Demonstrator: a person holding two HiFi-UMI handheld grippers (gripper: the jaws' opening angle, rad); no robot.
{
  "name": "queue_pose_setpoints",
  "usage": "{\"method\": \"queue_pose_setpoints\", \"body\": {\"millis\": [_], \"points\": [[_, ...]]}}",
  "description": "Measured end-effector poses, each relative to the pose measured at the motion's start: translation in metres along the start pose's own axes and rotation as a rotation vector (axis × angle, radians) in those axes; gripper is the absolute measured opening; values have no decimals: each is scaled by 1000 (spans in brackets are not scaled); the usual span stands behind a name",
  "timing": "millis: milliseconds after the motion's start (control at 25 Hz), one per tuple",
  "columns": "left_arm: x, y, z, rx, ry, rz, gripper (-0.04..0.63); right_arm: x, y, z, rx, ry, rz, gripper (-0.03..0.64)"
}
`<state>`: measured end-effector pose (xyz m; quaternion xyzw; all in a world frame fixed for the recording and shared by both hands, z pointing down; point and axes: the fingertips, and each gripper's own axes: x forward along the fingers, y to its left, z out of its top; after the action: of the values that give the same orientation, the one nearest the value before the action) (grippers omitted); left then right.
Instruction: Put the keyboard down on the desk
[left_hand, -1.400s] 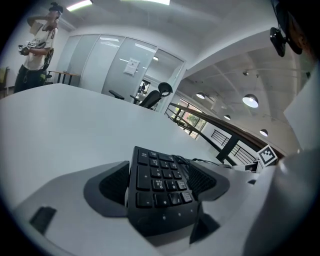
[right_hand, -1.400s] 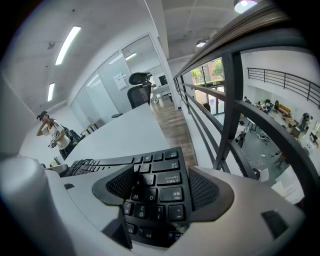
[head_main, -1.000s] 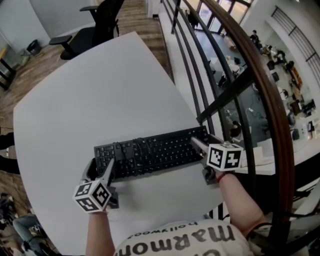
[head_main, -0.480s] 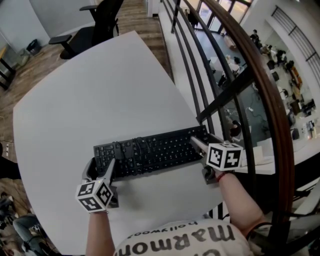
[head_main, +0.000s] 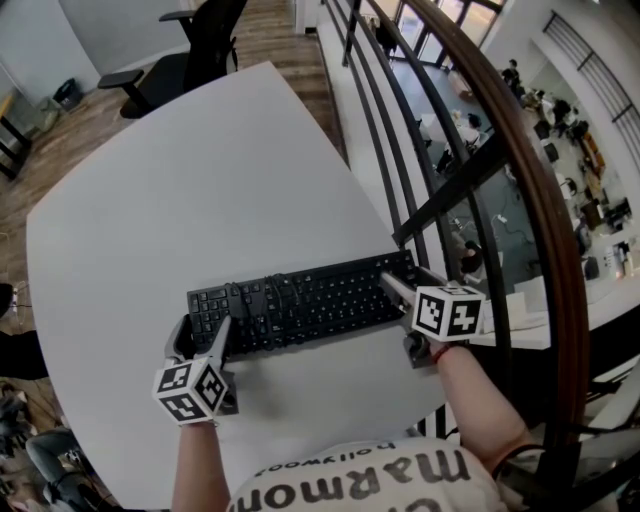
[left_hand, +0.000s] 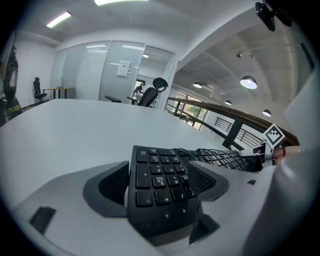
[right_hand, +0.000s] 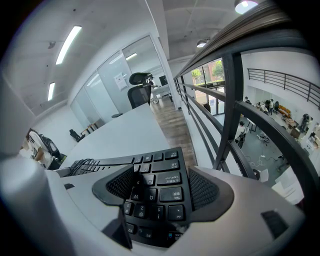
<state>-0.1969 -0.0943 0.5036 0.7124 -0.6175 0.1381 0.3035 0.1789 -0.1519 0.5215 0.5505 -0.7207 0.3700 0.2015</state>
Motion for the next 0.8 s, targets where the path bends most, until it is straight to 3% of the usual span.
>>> {"method": "queue_pose_setpoints", "body": {"millis": [480, 560, 720, 800], "points": [[0, -1, 0, 54, -36, 44, 362, 2, -1, 0, -6, -3, -2, 351], [-1, -3, 4, 139, -62, 66, 362, 2, 0, 0, -6, -3, -2, 351], [-3, -12, 12, 385, -106, 105, 359, 2, 0, 1, -8, -6, -5, 351], [-1, -19, 10, 443, -101, 86, 326, 3, -1, 0, -7, -6, -5, 351]]}}
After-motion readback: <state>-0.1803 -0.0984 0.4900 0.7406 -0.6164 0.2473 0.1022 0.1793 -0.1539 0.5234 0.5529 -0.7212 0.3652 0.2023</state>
